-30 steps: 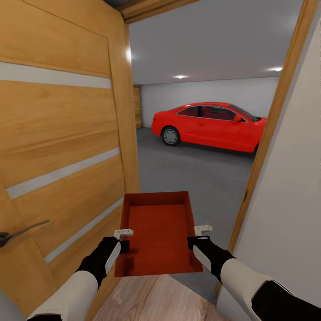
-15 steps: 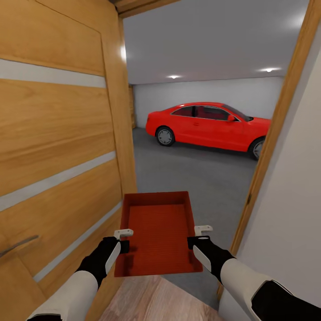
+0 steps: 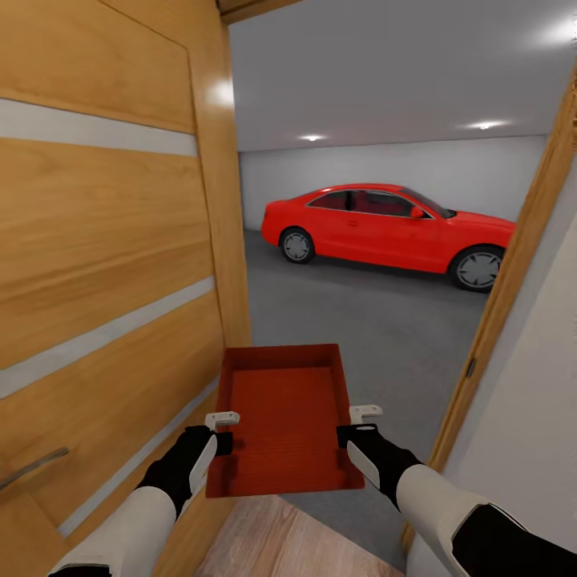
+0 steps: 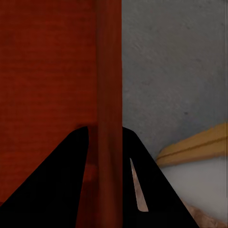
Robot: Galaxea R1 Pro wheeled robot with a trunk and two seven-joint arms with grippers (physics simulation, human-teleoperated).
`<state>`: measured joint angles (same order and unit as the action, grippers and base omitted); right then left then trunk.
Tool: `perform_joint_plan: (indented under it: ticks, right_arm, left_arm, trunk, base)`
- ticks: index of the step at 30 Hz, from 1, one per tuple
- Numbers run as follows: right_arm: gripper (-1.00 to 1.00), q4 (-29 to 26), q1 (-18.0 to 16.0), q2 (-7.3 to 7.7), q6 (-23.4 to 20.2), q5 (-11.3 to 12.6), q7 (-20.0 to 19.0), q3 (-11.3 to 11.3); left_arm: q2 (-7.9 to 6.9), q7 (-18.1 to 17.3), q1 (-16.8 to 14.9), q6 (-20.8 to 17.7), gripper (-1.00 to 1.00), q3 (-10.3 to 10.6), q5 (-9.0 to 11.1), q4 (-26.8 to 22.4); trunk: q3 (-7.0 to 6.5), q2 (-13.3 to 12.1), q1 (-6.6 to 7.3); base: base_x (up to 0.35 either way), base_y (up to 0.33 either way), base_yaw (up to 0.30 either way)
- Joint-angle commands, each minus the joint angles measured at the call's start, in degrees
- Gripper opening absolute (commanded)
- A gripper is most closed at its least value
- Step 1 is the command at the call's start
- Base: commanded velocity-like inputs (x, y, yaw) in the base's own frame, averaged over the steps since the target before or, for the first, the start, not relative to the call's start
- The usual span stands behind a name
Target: Move the two storage containers from the living room to the garage. In the garage, place one container on the floor and stack the other container on top of it (either order is fine).
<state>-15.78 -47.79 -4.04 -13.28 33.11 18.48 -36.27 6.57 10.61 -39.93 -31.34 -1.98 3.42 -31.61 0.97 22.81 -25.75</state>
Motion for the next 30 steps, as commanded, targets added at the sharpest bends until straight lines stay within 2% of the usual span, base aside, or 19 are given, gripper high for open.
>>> perform_joint_plan:
  ticks: [1, 14, 30]
  right_arm:
    - [-1.00, -0.21, -0.11, 0.17, -0.43, -1.82, 2.07, 1.02]
    - [-1.00, -0.19, -0.11, 0.17, -0.43, -1.82, 2.09, 1.02]
    - [-1.00, -0.20, -0.11, 0.17, -0.43, -1.82, 2.08, 1.02]
  left_arm:
    - [0.00, 0.55, 0.02, -0.48, -1.00, -0.29, -0.52, -0.02]
    - [-0.01, 0.55, 0.02, -0.48, -1.00, -0.27, -0.52, -0.03]
    - [0.01, 0.55, 0.02, -0.48, -1.00, -0.28, -0.52, 0.04]
  trunk:
    - [0.10, 0.11, -0.04]
    - [0.10, 0.11, -0.04]
    - [0.10, 0.11, -0.04]
  base:
    - [0.008, 0.007, -0.164]
    - [0.001, 0.001, -0.187]
    - [0.000, 0.000, -0.021]
